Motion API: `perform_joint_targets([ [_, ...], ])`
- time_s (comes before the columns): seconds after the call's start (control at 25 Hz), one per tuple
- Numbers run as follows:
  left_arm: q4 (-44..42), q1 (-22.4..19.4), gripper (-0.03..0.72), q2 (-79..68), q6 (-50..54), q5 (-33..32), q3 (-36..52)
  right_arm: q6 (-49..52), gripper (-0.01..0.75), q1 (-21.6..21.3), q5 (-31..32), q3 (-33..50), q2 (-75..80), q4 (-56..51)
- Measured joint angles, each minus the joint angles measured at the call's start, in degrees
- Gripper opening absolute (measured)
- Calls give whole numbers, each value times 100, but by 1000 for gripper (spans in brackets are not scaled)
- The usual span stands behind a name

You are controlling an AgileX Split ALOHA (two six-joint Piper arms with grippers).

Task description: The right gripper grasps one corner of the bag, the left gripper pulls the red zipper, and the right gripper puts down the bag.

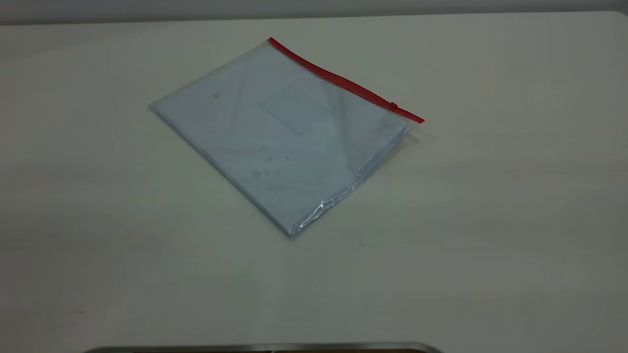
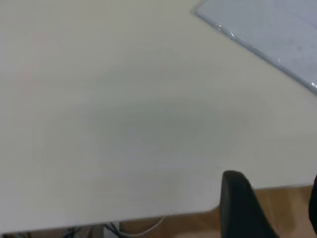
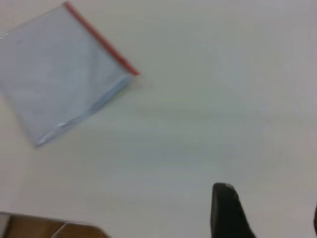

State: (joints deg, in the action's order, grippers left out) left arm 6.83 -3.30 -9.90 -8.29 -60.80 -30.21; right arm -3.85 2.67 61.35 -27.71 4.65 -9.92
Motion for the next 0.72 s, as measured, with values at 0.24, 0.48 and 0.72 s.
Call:
perform_joint_targets([
  [0.24,309,0,399,-2266,-363,1358,-527,-1135,453,0,-1387,-1,2070,-801],
  [0.48,1087,0,485,-4253,-1398,2318,-1008,-3379,453,0,-2673,-1,4396,-2652],
  [0.72,2292,0,545,-5799,-2811,2694,-1506,-6663,454,0,-3259,-93,6820,-5913],
])
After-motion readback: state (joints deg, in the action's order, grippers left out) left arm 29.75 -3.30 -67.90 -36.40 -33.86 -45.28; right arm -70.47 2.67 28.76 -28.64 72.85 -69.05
